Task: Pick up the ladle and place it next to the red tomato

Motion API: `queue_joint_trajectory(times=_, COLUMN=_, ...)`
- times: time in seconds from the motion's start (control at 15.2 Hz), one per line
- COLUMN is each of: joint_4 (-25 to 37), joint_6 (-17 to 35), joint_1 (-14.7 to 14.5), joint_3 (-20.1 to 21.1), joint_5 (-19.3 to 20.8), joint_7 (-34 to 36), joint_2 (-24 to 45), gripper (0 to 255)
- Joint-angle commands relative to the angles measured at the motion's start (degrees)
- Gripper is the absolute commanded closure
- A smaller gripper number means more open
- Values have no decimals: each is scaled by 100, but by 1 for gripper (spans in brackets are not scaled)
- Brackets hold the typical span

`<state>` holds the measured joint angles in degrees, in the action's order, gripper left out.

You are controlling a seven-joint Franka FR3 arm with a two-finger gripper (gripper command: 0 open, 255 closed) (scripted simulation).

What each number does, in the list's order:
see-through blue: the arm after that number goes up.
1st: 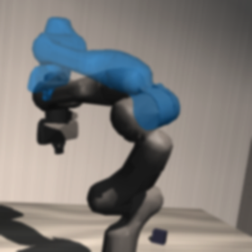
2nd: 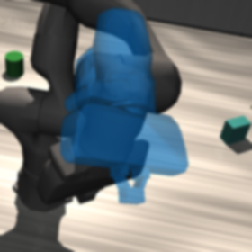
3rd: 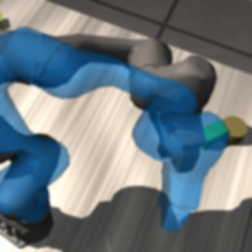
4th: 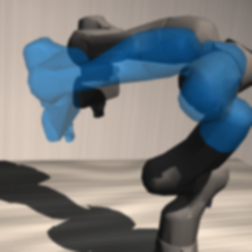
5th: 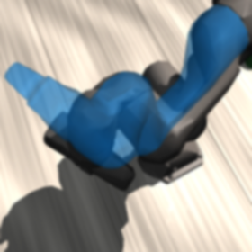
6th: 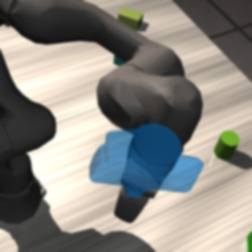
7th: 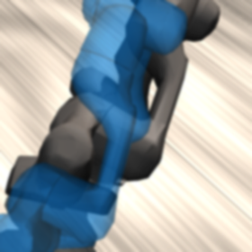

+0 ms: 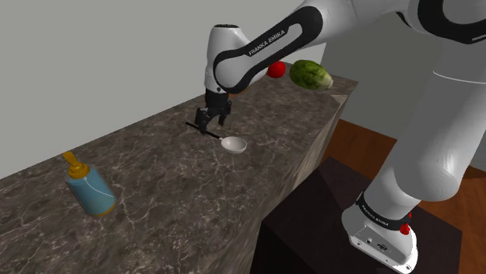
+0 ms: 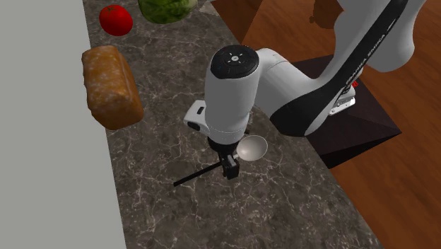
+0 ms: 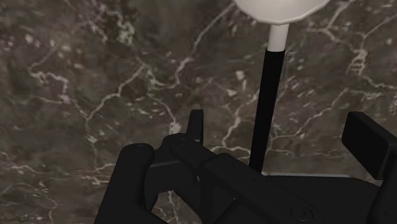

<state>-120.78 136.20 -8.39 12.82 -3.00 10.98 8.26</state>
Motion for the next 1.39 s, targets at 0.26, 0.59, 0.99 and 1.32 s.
queue_joint_trajectory(times=0.26, joint_4=-36, joint_6=374, joint_1=-40, joint_3=-11, joint_5=92, joint_7=65, joint_2=340, gripper=0)
queue_joint_trajectory(times=0.59, joint_4=-34, joint_6=373, joint_1=-40, joint_3=-12, joint_5=92, joint_7=65, joint_2=341, gripper=0)
queue_joint_trajectory(times=0.99, joint_4=-37, joint_6=375, joint_1=-38, joint_3=-13, joint_5=92, joint_7=62, joint_2=341, gripper=255)
queue_joint_trajectory(times=1.32, joint_4=-24, joint_6=374, joint_1=-40, joint_3=-13, joint_5=95, joint_7=66, joint_2=352, gripper=255)
